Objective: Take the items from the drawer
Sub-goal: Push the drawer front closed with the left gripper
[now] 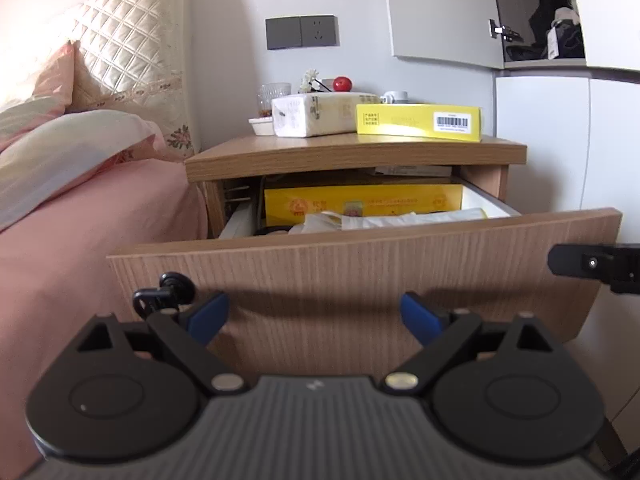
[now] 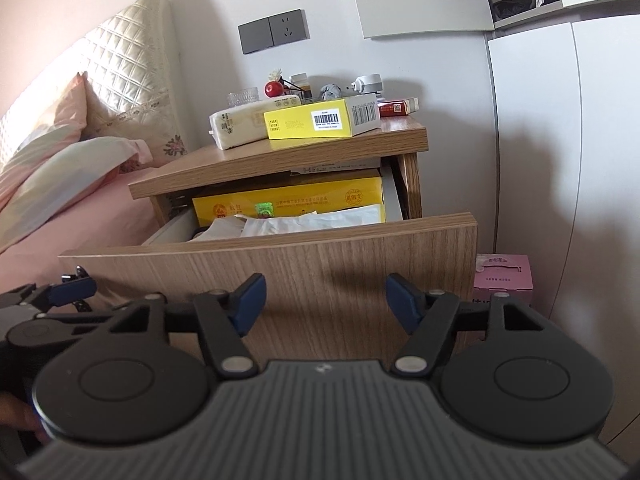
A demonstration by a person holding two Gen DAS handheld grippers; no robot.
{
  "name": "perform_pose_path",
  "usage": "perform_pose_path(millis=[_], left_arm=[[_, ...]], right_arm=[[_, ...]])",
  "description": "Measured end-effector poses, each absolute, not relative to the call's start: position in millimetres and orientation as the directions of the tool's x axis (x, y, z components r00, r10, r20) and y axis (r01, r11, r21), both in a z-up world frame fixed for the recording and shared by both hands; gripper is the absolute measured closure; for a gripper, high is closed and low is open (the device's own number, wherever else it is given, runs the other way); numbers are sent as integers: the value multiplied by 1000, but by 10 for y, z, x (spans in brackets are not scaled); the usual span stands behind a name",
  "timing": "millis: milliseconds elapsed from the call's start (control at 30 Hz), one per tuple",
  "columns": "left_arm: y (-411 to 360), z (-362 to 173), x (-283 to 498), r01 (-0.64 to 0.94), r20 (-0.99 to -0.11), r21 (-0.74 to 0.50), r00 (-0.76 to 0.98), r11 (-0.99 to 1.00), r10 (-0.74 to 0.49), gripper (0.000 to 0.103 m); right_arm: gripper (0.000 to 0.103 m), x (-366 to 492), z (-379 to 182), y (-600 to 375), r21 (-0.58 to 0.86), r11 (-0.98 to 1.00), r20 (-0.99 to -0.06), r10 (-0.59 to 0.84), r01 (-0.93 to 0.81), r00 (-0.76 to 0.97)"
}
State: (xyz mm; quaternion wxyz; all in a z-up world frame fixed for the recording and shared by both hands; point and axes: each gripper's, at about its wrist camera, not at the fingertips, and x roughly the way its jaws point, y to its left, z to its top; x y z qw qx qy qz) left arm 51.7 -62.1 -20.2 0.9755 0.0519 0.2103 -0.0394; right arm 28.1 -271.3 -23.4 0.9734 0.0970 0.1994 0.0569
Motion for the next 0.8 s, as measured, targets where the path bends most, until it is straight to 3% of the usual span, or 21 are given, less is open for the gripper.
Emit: perform_pose_path(millis=[367, 800], left_arm=[[-576, -216, 637, 76, -423, 88, 906, 993, -32, 2], [-540, -234, 883, 113, -441, 106, 896, 988, -55, 4]], right_arm=[[33, 403, -177, -2696, 187, 980, -387, 133, -64, 913], [33, 674, -171, -2713, 199, 976, -396, 164, -90, 903]])
